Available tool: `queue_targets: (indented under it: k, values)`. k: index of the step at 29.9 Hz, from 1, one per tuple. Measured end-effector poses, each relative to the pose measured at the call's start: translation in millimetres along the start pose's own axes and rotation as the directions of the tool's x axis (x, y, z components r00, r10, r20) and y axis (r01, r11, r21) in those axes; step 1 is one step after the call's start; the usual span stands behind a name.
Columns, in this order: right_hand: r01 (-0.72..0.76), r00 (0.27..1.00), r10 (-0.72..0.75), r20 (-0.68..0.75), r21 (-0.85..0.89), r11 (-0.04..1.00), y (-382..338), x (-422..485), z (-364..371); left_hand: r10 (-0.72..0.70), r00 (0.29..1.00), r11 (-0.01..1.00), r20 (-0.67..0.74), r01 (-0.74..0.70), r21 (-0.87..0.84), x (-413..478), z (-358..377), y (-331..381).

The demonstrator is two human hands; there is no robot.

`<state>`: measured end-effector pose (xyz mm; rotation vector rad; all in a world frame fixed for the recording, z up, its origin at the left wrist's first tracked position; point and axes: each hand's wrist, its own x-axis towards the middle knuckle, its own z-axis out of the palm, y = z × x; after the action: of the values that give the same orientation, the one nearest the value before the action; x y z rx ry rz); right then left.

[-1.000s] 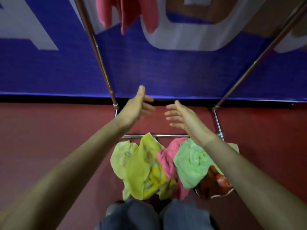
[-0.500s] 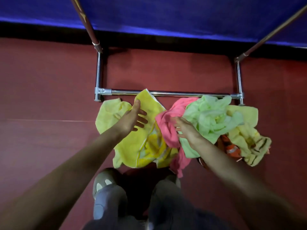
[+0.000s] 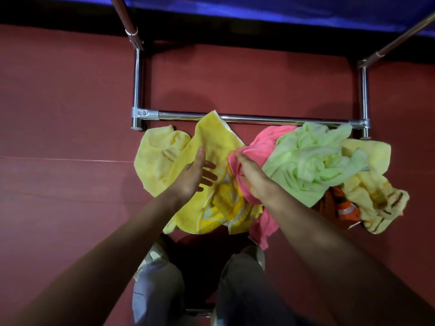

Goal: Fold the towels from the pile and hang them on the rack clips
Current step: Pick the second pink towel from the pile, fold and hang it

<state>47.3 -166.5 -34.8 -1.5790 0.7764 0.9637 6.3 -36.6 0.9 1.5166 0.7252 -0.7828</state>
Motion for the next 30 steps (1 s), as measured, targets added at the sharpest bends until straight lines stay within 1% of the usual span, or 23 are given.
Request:
queue_targets:
  k: [2,3,6,7,10,12,14,16,17,18,19,21,22,24,27,30]
  values:
    - [-0.044,0.999,0.046,-0.008,0.128,0.991,-3.4,-2.4,1.8,0.003,1.000,1.000,-0.007,-0.003,0.009,-0.8,1.5,-2.1]
    - [-0.043,0.999,0.043,0.001,0.206,0.978,-5.8,-5.9,1.1,0.010,1.000,1.000,-0.006,-0.010,0.014,-1.9,2.7,-2.4]
    - [0.010,0.997,-0.042,0.059,0.463,0.886,-16.4,-27.5,-6.5,0.058,0.998,0.998,0.006,-0.058,0.031,-10.2,5.9,-0.4]
    - [0.028,0.995,-0.075,0.070,0.521,0.853,-22.9,-39.7,-10.1,0.091,0.996,0.995,0.012,-0.092,0.043,-15.1,7.5,3.7]
    - [0.059,0.981,-0.157,0.111,0.602,0.797,-44.7,-79.6,-19.0,0.226,0.974,0.973,0.029,-0.227,0.040,-33.3,13.9,23.4]
    - [0.086,0.966,-0.214,0.145,0.601,0.794,-63.0,-112.6,-24.8,0.322,0.946,0.946,0.047,-0.323,0.030,-49.4,18.1,42.6]
    - [0.103,0.945,-0.265,0.193,0.593,0.799,-79.8,-146.9,-31.2,0.413,0.910,0.910,0.044,-0.413,0.011,-66.9,19.5,61.8]
    - [0.154,0.914,-0.337,0.226,0.576,0.803,-98.9,-183.9,-36.0,0.523,0.852,0.852,0.009,-0.523,0.014,-91.2,17.2,86.3]
    - [0.155,0.900,-0.353,0.257,0.567,0.809,-102.8,-192.6,-36.9,0.558,0.830,0.829,0.006,-0.558,0.018,-94.8,16.7,91.6]
    - [0.181,0.874,-0.394,0.284,0.561,0.808,-110.8,-210.2,-38.8,0.610,0.793,0.792,-0.007,-0.609,0.034,-107.6,14.6,103.3]
    - [0.236,0.853,-0.437,0.285,0.536,0.811,-117.1,-226.1,-40.4,0.667,0.745,0.745,-0.024,-0.666,0.046,-121.2,12.1,113.0]
    - [0.315,0.811,-0.497,0.309,0.485,0.816,-124.6,-242.5,-41.7,0.720,0.692,0.694,-0.055,-0.717,0.063,-136.8,7.5,127.8]
    - [0.396,0.785,-0.545,0.294,0.440,0.806,-129.8,-258.6,-43.2,0.747,0.662,0.665,-0.063,-0.742,0.082,-153.0,3.9,137.9]
    - [0.551,0.739,-0.627,0.246,0.314,0.773,-135.4,-279.2,-48.0,0.790,0.613,0.612,-0.025,-0.784,0.106,-180.3,-2.7,154.3]
    - [0.710,0.659,-0.717,0.227,0.126,0.692,-136.9,-303.3,-53.3,0.839,0.538,0.505,0.080,-0.826,0.252,-220.3,-11.5,176.8]
    - [0.806,0.577,-0.784,0.227,-0.005,0.592,-138.6,-323.7,-50.7,0.829,0.530,0.462,0.177,-0.828,0.317,-253.0,-20.6,194.3]
